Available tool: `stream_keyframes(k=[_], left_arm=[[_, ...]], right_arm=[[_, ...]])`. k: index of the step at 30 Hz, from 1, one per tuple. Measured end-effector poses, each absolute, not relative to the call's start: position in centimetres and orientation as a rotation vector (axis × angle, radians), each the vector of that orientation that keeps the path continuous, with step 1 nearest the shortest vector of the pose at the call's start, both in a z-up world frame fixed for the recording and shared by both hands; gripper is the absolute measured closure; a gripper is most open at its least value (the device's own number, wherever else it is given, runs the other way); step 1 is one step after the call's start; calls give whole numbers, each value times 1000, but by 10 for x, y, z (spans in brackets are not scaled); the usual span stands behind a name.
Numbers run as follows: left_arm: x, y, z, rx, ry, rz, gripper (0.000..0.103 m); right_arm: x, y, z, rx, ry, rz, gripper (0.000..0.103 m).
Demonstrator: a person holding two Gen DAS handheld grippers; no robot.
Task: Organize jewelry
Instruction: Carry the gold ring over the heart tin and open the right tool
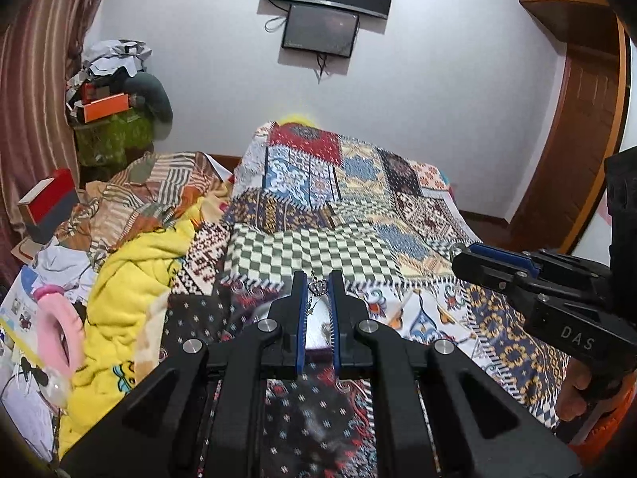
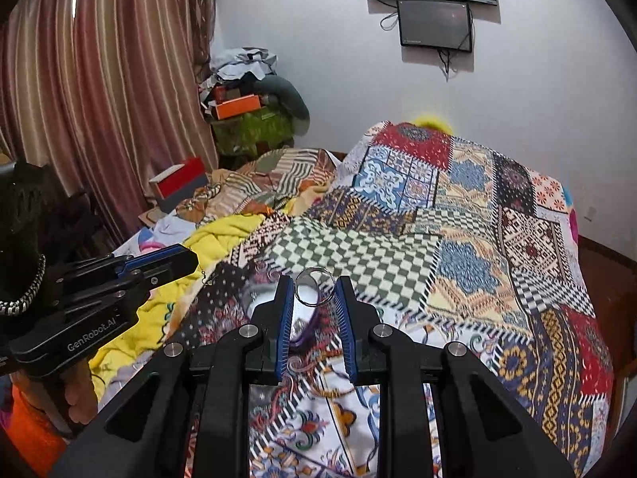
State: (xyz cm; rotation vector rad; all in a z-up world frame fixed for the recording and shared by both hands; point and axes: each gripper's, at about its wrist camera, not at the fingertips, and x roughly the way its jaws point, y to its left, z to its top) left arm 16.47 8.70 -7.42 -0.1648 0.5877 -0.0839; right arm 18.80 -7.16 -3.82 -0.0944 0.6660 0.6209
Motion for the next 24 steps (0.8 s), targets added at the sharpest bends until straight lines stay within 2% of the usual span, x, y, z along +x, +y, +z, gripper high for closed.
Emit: stream_keyframes(k=[9,24], left_arm=[[192,100,-81,-172,592,-81,94],[234,116,-139,-191,746,-94,95]], right_arm=[[205,-47,-48,-110,678,666,84],[237,-8,-101,-180,818,723,84]])
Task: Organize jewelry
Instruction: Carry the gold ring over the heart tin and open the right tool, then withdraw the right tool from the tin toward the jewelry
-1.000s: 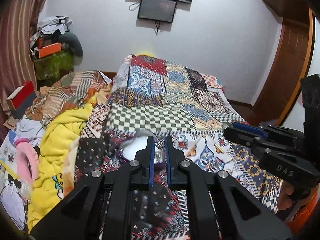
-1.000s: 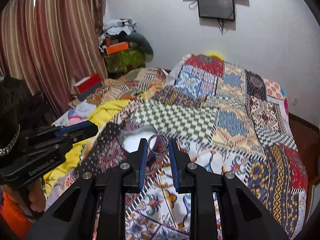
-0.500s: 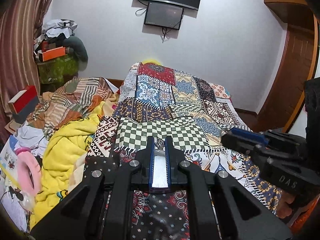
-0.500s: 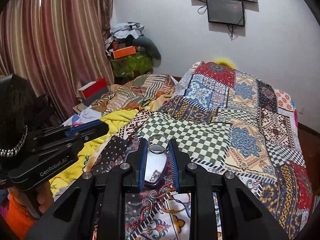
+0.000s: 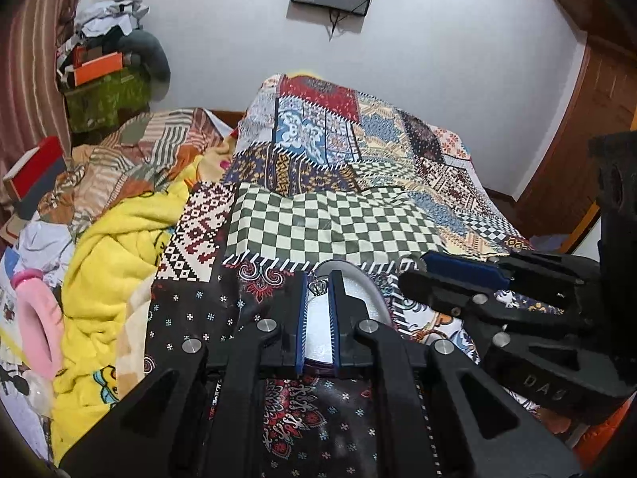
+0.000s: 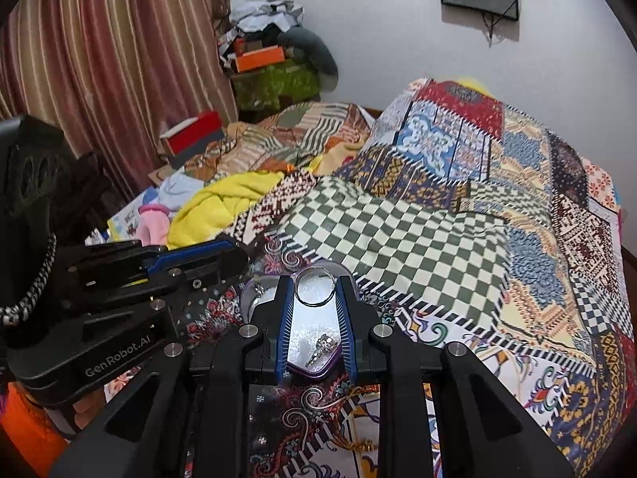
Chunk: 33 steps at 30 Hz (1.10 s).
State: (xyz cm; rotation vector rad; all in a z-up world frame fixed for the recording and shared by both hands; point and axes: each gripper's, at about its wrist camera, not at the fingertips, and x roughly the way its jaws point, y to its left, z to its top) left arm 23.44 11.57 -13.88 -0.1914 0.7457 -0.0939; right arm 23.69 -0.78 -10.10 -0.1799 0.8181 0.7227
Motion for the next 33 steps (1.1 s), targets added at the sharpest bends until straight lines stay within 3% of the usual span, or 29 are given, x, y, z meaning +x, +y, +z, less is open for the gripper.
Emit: stream_keyframes(k=[20,24,33], left_arm=[[237,129,-127,-196,731,-58,94],[233,131,-120,-195,719,-43,88],[216,117,-91,-179,668,-50,87]], right_arm=[[245,13,-122,-283,870,726,83],[240,10,-115,-293,855,727,83],[234,-31,-70,-204,795,674,82]])
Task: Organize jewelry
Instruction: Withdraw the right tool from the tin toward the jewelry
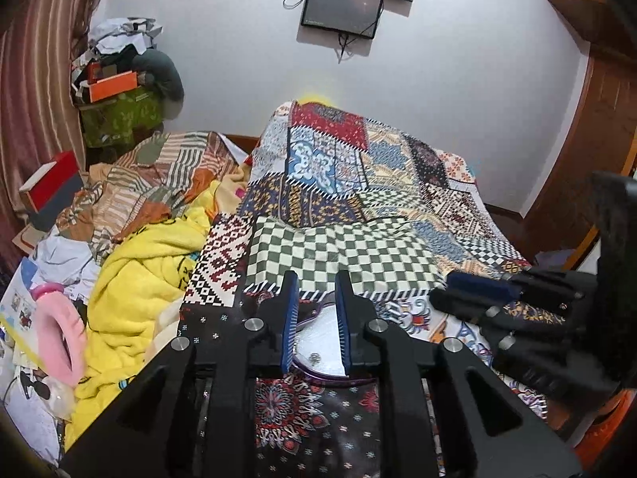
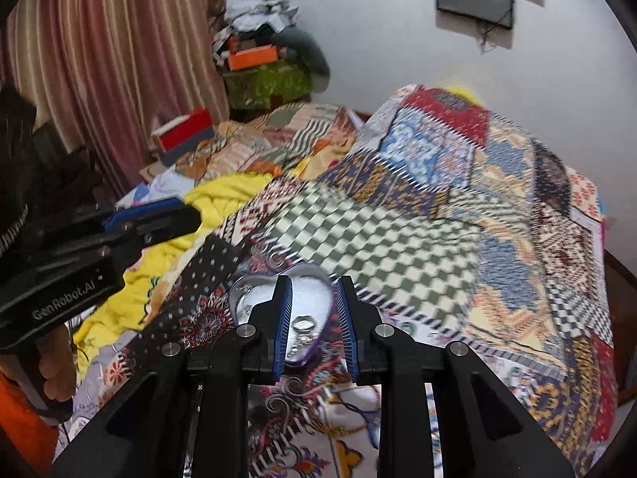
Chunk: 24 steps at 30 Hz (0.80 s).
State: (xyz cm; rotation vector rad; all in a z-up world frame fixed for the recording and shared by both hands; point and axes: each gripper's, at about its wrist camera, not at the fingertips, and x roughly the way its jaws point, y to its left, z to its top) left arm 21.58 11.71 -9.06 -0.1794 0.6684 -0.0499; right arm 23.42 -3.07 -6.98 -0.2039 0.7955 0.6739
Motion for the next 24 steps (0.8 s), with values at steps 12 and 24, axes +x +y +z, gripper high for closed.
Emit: stream_keyframes(k=[12,24], left_arm=[[186,67,-64,-99,640,-106,70],[180,19,-88,-44,744,-154,47]], right_arm=[[207,-105,-20,-126,707,548,79],[189,-167,-22,-69,721,441,65]])
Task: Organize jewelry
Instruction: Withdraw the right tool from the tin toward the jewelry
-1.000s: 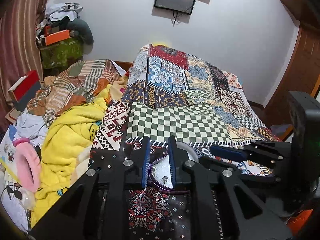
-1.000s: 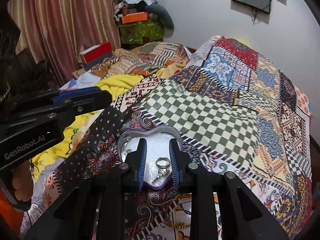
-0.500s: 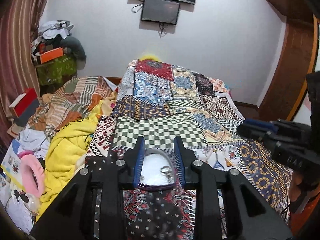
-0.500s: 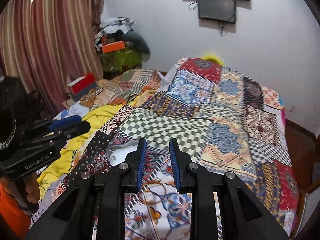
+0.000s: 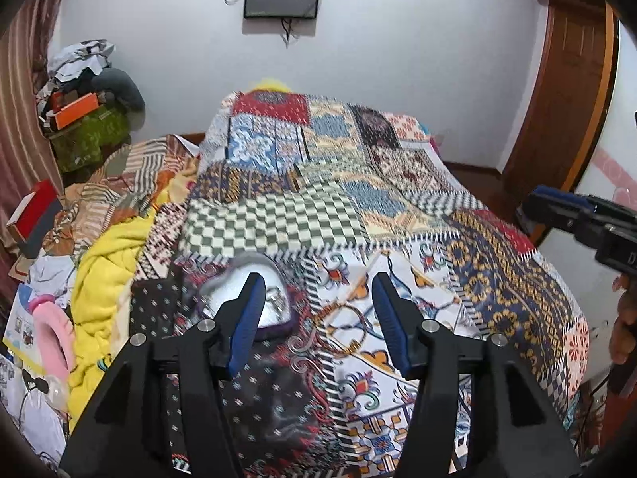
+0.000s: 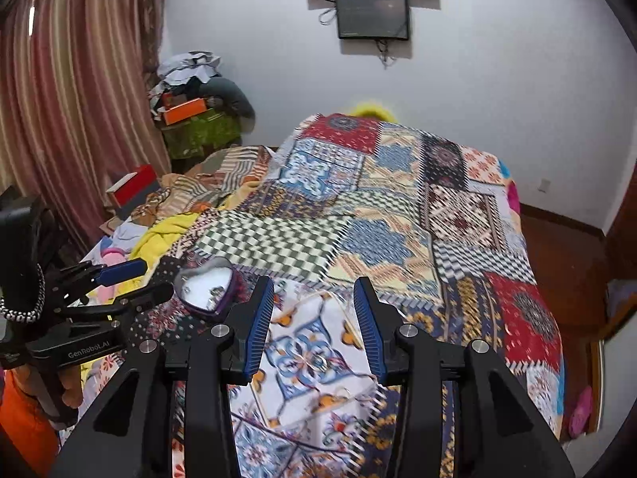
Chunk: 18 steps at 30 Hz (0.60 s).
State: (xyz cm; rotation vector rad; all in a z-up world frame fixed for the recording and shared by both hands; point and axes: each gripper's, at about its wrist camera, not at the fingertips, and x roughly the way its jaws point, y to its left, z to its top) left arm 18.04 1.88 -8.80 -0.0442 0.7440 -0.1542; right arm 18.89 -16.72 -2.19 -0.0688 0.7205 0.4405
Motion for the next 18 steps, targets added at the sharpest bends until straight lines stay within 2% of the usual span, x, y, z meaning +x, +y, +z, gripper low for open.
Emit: stream_keyframes(k=[5,18], left_arm=[[184,0,-112,-20,816,-182,38],[201,-18,-187,-12,1015,-190,38]], right_arm=[[186,-185,-33,-56,752,411,65],[190,-205,-99,-55,937,388,65]])
